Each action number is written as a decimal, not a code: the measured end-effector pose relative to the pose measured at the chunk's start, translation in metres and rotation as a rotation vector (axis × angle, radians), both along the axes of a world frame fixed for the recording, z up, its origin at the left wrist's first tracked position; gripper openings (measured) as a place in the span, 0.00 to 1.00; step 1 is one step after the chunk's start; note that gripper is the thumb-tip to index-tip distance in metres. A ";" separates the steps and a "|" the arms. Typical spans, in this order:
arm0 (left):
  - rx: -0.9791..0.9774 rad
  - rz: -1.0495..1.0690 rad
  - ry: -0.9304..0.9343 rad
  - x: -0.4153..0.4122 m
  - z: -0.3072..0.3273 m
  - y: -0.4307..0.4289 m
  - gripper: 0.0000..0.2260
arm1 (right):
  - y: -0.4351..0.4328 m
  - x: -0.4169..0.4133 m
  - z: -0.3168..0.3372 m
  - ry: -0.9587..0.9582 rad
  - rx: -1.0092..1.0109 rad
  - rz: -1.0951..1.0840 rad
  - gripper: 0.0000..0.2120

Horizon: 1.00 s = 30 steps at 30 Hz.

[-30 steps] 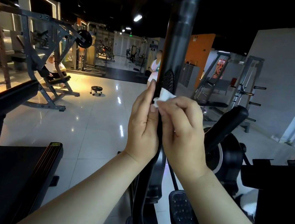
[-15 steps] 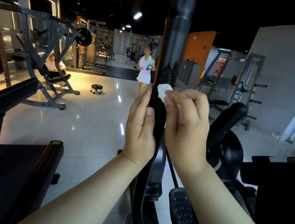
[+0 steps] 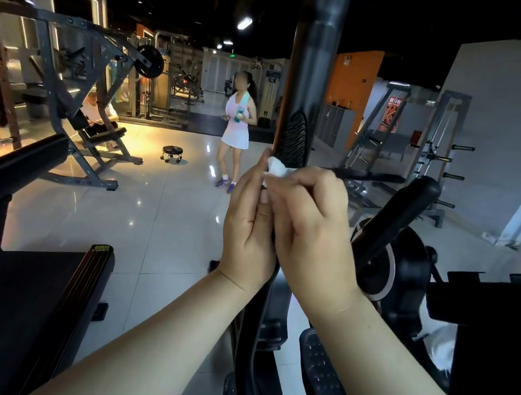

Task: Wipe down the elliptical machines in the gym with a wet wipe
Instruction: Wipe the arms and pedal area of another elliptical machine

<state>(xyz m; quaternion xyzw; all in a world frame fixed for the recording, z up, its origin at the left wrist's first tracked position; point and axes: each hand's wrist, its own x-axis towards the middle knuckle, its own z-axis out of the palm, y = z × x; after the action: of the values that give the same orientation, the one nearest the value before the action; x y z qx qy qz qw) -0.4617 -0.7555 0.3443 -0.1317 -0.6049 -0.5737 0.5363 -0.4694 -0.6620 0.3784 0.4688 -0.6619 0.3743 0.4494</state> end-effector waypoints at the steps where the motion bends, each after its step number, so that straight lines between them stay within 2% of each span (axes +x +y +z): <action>1: 0.016 -0.038 0.003 -0.001 -0.001 -0.001 0.25 | 0.002 0.002 0.004 0.005 0.004 -0.023 0.10; 3: 0.068 -0.034 -0.012 -0.002 -0.002 -0.003 0.19 | 0.004 0.006 0.015 0.015 -0.052 -0.071 0.09; 6: -0.035 0.043 0.008 -0.004 -0.002 -0.003 0.19 | 0.003 0.007 0.023 0.029 -0.115 -0.101 0.10; 12: -0.094 -0.016 0.049 -0.002 -0.011 -0.001 0.20 | 0.004 0.009 -0.006 0.002 0.017 -0.072 0.09; 18: -0.036 0.014 -0.007 -0.002 -0.014 -0.004 0.19 | 0.006 0.004 0.010 -0.033 -0.072 -0.056 0.11; 23: 0.027 -0.036 -0.019 -0.001 -0.020 -0.001 0.20 | 0.008 0.007 -0.013 -0.010 0.073 -0.056 0.09; 30: -0.040 0.124 -0.043 0.003 -0.018 -0.002 0.20 | 0.008 0.003 0.015 -0.092 -0.223 -0.063 0.07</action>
<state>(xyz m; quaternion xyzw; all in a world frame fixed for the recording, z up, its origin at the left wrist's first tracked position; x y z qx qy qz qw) -0.4589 -0.7574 0.3260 -0.0924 -0.6348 -0.5298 0.5548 -0.4660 -0.6537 0.3937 0.3772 -0.6503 0.4525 0.4797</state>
